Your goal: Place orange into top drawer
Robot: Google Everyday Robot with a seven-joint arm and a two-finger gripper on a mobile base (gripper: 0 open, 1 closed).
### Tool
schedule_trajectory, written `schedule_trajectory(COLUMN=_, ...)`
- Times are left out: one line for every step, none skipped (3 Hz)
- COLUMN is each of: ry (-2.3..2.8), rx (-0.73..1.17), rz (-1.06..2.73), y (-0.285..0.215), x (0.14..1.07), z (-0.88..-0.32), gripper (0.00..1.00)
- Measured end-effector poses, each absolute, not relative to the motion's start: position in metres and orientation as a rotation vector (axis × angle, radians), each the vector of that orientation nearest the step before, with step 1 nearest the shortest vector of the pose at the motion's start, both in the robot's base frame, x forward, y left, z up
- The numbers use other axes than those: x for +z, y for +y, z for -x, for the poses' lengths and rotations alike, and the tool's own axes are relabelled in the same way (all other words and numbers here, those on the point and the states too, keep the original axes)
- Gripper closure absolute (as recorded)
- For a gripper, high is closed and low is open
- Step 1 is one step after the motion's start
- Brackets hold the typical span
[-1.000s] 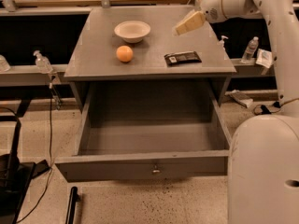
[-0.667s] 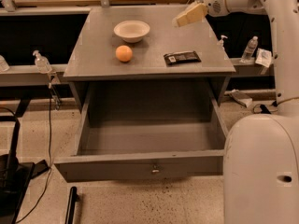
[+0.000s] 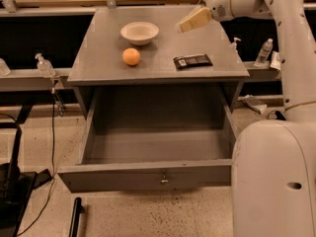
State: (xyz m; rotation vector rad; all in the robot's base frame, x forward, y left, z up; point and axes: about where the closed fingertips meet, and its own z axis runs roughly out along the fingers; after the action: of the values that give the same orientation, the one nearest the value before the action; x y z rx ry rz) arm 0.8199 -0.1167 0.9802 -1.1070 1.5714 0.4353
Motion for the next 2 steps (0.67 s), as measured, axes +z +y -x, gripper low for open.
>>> schedule_trajectory(ry=1.515, rx=0.529, rz=1.185, y=-0.069, x=0.966, z=-0.815, gripper=0.00)
schedule_trajectory(ry=1.463, rx=0.539, rz=1.289, y=-0.025, x=0.946, z=-0.812, gripper=0.00)
